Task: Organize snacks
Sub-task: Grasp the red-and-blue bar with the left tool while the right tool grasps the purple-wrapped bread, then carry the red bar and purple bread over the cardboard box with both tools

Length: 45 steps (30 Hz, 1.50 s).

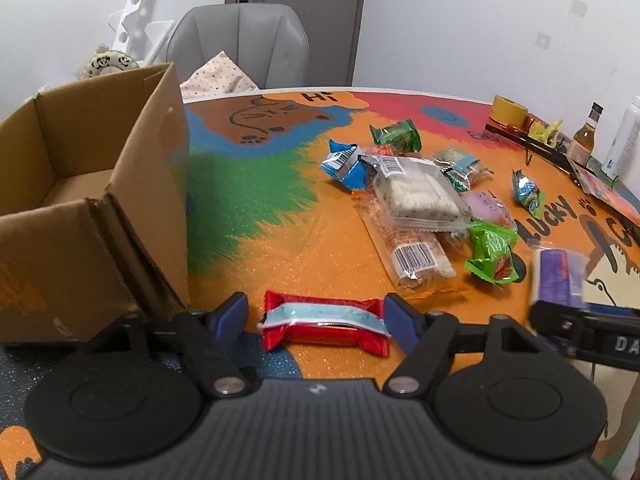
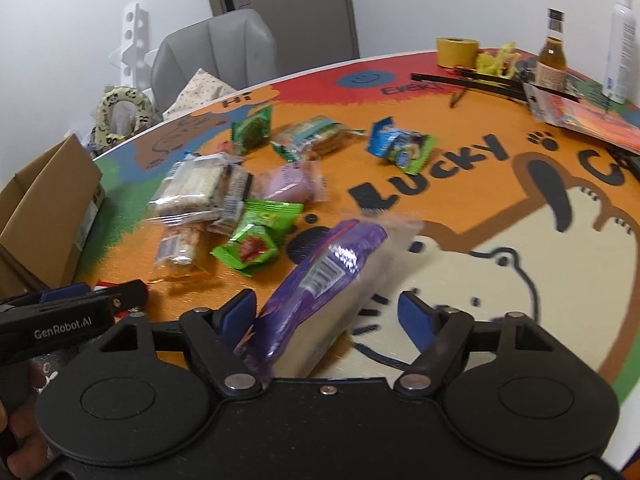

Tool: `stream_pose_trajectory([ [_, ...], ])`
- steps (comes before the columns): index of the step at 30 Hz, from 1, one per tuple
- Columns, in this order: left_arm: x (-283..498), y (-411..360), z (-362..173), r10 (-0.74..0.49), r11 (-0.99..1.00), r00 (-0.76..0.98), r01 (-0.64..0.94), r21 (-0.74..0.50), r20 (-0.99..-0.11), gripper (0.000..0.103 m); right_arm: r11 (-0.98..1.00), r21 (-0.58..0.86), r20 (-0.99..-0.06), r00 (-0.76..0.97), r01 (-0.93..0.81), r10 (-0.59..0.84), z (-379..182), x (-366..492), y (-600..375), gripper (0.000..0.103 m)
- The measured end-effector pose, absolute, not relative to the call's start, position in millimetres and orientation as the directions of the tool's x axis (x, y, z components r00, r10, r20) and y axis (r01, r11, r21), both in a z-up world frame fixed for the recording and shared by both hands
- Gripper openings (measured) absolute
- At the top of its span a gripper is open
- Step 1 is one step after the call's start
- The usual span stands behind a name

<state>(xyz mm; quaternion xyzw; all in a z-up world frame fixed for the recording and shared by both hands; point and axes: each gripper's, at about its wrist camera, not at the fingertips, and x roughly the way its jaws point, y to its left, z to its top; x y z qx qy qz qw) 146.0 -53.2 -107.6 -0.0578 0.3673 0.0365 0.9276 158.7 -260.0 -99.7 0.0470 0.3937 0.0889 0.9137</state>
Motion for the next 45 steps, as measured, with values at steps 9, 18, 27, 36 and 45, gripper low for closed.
stream_pose_trajectory([
  [9, 141.3, -59.2, -106.7, 0.022, 0.995, 0.726, -0.082, -0.054, -0.687, 0.053, 0.988, 0.096, -0.726, 0.670, -0.125, 0.155, -102.3, 156.0, -248.6, 0.073],
  [18, 130.1, -51.7, -94.7, -0.027, 0.990, 0.744, -0.071, -0.119, -0.668, 0.034, 0.980, 0.162, -0.692, 0.695, -0.114, 0.195, -92.4, 148.9, -264.5, 0.030],
  [27, 124.1, -49.3, -81.4, -0.061, 0.986, 0.762, -0.055, -0.158, -0.645, 0.020, 0.966, 0.226, -0.629, 0.739, -0.124, 0.242, -76.4, 140.7, -273.9, 0.029],
  [36, 115.9, -49.9, -54.4, -0.103, 0.981, 0.807, -0.014, -0.194, -0.582, 0.013, 0.951, 0.264, -0.571, 0.768, -0.163, 0.290, -57.8, 138.3, -270.0, 0.028],
  [45, 117.8, -43.3, -31.1, -0.096, 0.984, 0.826, -0.003, -0.176, -0.555, 0.013, 0.928, 0.306, -0.549, 0.757, -0.211, 0.353, -48.4, 144.1, -250.4, 0.028],
])
